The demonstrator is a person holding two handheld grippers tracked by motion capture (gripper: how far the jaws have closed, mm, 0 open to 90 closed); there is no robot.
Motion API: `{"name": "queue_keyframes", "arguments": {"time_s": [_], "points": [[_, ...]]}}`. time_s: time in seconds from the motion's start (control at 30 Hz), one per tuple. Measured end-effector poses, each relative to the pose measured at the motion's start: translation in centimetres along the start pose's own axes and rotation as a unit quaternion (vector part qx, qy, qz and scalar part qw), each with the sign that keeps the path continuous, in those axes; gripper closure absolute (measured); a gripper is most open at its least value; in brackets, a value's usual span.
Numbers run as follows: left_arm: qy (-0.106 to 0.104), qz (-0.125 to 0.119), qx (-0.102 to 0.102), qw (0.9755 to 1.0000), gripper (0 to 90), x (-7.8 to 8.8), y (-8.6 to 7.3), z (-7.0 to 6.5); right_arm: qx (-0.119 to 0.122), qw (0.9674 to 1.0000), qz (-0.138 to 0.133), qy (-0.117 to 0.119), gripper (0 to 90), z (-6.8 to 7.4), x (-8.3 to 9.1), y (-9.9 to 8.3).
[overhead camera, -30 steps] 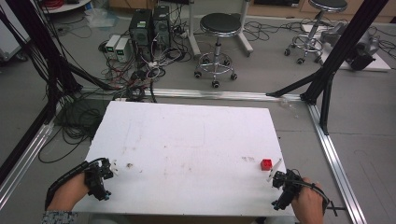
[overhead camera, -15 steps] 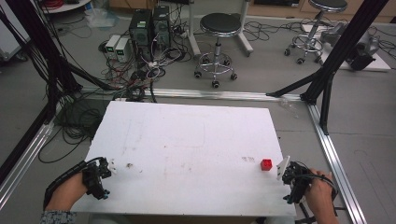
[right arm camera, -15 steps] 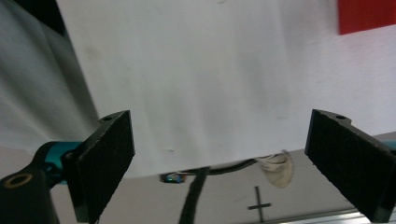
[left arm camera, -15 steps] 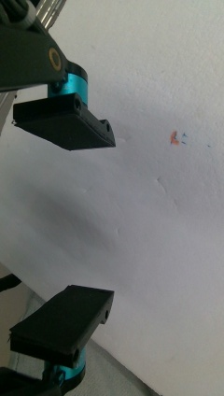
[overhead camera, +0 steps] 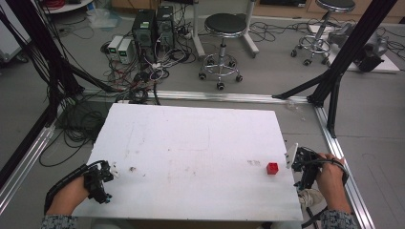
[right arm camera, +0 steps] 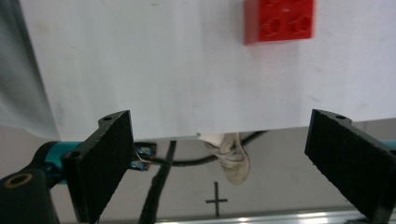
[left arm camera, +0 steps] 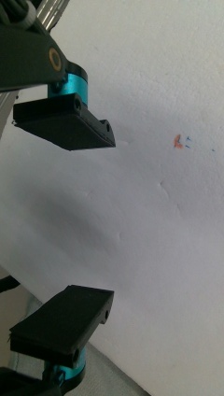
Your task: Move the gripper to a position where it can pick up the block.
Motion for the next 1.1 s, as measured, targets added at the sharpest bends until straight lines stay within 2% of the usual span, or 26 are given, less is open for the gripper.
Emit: {"name": "queue_keyframes", "arguments": {"time_s": [0.1,0.37,0.7,0.97,1.1], "points": [[0.005,0.002,-0.001,1.0000,22.5,-0.1,0.0,0.0,0.009,0.9999,0.003,-0.007,7.5,-1.1,0.5,0.6],[-0.004,-0.001,-0.009,1.0000,22.5,-0.3,0.4,-0.3,0.026,0.9996,0.006,0.001,7.5,-2.1,0.3,1.8],[0.002,0.000,-0.010,0.9999,22.5,-0.5,0.5,-0.2,0.040,0.9990,0.008,0.021,7.5,-2.6,-2.2,2.9],[0.004,-0.001,-0.009,1.0000,22.5,-0.5,0.5,-0.2,0.040,0.9986,0.010,0.032,7.5,-2.9,-4.7,3.7],[0.003,0.000,-0.009,1.0000,22.5,-0.5,0.5,-0.3,0.043,0.9983,0.006,0.039,7.5,-3.1,-5.3,4.1]]}}
Point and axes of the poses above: each handheld gripper's, and its own axes: x roughly backward along the jaws, y roughly out of its top, z roughly to its left, the point moved 8 cm from there along -x, roughly forward along the jaws, and after that the axes turned 11 degrees about -z, right-handed, at the moved point
